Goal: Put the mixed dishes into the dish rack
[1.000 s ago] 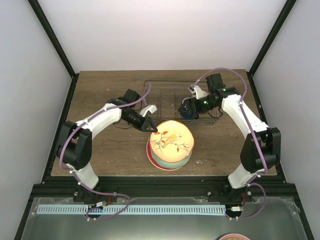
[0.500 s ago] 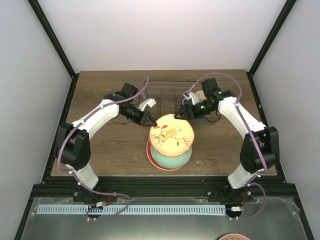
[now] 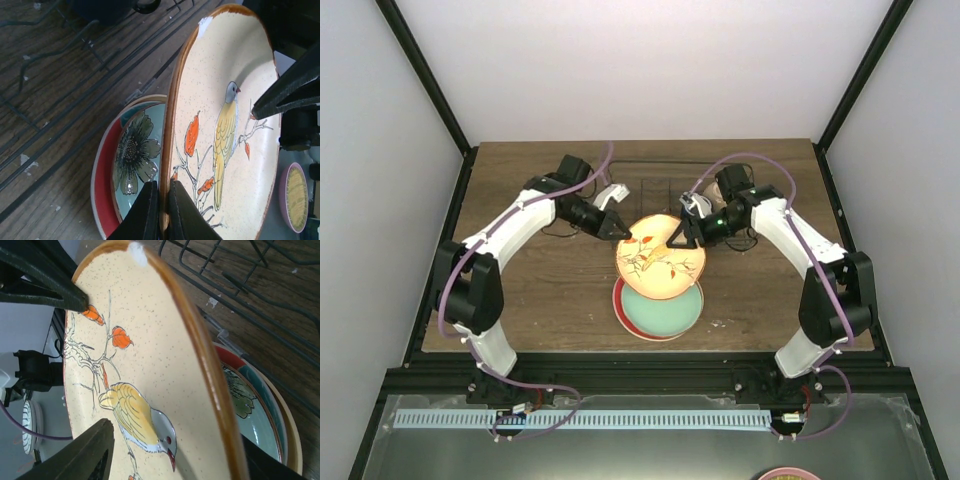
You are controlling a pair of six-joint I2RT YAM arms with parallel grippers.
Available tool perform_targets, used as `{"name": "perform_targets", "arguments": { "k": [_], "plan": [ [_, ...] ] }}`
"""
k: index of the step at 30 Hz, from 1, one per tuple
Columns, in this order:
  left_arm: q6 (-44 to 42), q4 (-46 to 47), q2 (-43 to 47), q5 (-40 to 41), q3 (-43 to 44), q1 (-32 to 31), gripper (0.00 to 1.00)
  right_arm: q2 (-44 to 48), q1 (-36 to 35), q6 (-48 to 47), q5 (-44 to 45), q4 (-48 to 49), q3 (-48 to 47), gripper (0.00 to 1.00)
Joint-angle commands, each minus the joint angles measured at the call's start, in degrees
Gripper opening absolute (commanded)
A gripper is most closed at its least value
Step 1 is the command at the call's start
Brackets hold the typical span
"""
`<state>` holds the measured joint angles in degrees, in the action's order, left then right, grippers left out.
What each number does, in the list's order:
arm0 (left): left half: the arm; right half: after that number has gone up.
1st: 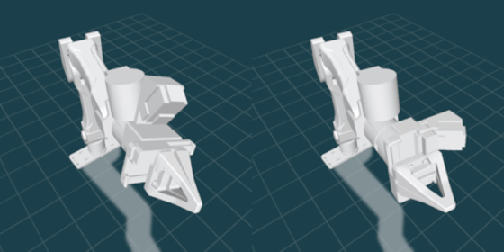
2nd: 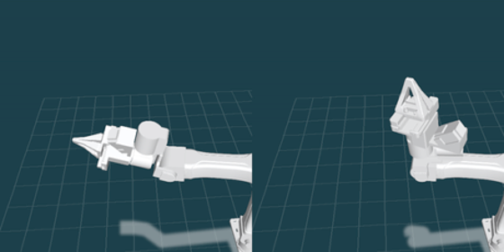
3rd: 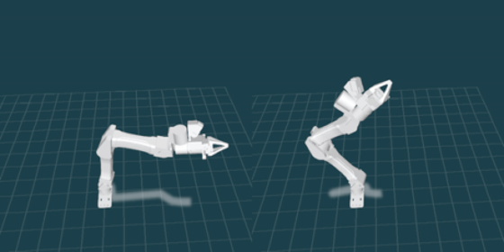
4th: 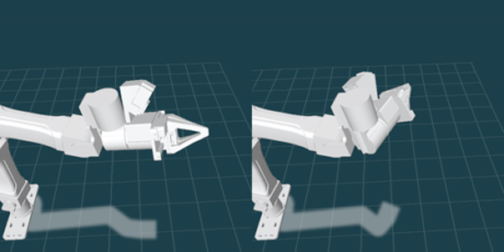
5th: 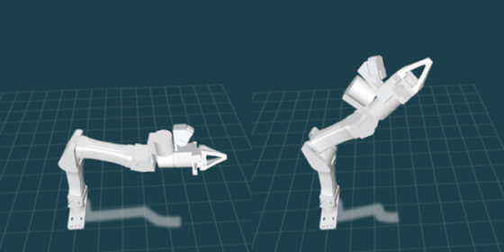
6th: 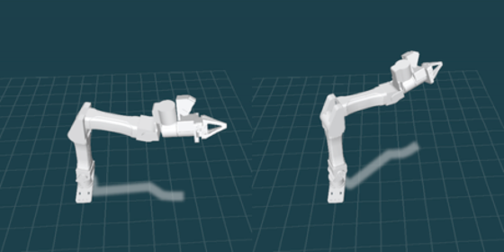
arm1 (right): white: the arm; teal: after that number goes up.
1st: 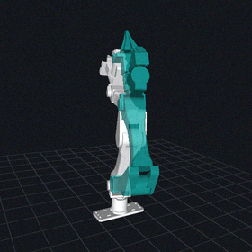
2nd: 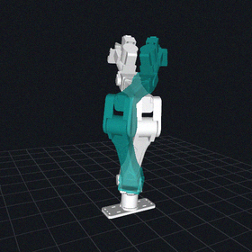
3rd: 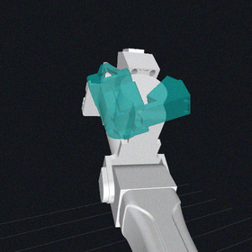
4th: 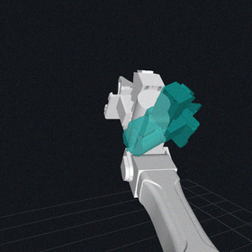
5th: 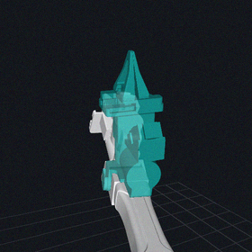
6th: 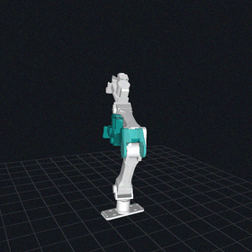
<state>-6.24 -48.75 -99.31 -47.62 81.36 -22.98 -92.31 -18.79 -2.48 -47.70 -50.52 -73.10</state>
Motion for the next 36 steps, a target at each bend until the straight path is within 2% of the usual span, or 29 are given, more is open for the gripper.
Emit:
{"name": "perform_targets", "arguments": {
  "k": [1,3,7,11,14,19,20,25,31,32,36],
  "plan": [
    [-1.94,0.97,-0.82,-3.13,3.73,1.35,0.0,0.23,-0.29,-0.75,-3.79,0.13,0.55,0.49],
    [-2.17,0.98,-1.26,-3.11,4.26,1.91,0.0,0.14,-0.31,-0.86,-4.66,0.35,0.81,0.41],
    [-2.06,2.01,-1.34,-2.78,4.09,2.06,0.0,-0.16,-0.29,-0.93,-5.97,0.81,1.41,0.3],
    [-1.9,2.81,-1.81,-2.57,4.07,2.02,0.0,-0.96,-0.3,-1.01,-7.73,1.31,1.24,0.11],
    [-1.7,3.43,-2.15,-2.42,4.12,2.16,0.0,-1.59,-0.29,-0.99,-7.97,1.48,0.84,0.01],
    [-1.55,3.71,-2.3,-1.93,4.11,2.15,0.0,-1.92,-0.3,-0.5,-6.46,2.24,-0.38,0.01],
    [-1.51,3.67,-2.25,-1.68,4.15,2.15,0.02,-1.92,-0.29,-0.44,-5.92,2.45,-0.72,0.01],
    [-1.11,1.98,-1.68,-0.92,6.7,2.66,0.3,-2.82,-0.29,-1.16,-3.22,2.51,-4.85,0.01],
    [0.55,0.49,-0.45,1.74,12.55,4.63,0.92,-4.61,-0.29,-2.41,-1.41,2.44,-10.76,0.01],
    [0.63,0.09,-0.33,2.45,13.32,4.95,0.99,-4.97,-0.31,-2.82,-0.88,2.21,-11.91,0.01],
    [1.75,0.57,1.39,8.16,14.76,5.83,1.0,-7.28,-0.29,-5.91,2.65,-0.41,-18.93,0.01]
  ]
}}
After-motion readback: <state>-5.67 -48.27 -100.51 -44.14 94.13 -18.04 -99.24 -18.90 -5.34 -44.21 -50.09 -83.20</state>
